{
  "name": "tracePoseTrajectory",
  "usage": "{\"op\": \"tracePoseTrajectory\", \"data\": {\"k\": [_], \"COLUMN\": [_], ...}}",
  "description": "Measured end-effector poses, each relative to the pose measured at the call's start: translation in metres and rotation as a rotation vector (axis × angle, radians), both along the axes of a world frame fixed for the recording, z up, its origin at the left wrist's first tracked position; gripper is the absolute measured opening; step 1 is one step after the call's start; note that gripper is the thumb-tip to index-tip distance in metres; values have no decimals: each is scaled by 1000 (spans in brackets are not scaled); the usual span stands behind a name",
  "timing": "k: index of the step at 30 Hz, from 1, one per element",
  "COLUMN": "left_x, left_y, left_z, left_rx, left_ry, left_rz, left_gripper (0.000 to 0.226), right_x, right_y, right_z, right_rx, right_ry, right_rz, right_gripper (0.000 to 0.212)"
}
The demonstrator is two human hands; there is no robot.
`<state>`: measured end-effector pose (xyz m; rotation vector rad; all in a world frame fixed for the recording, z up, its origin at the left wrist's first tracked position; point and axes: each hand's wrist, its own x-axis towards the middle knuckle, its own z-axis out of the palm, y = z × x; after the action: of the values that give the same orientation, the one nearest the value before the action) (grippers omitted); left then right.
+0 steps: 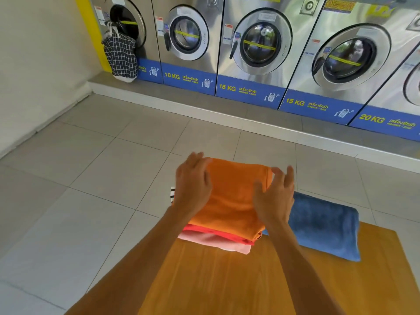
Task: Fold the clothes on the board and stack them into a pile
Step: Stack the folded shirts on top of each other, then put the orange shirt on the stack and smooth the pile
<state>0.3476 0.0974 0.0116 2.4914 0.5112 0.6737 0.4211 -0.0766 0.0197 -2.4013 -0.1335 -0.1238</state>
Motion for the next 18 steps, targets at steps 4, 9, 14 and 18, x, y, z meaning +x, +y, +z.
{"op": "tracePoseTrajectory", "data": {"k": [4,9,14,18], "left_x": [15,11,15,26], "left_y": [-28,-23,-31,-43], "left_z": [-24,-52,-45,-41], "left_rx": [50,32,-41,64], "left_ry": [251,422,456,458], "left_rz": [-140,3,101,97], "left_gripper": [49,60,62,64], "right_x": [0,-5,8,14], "right_y": [29,15,-12,-18], "right_z": [-11,-43,-44,-31], "right_rx": [-321,-456,-485,-424], "right_ry": [-82,67,203,76], "right_rz": [366,438,223,75], "right_gripper": [49,59,67,45]}}
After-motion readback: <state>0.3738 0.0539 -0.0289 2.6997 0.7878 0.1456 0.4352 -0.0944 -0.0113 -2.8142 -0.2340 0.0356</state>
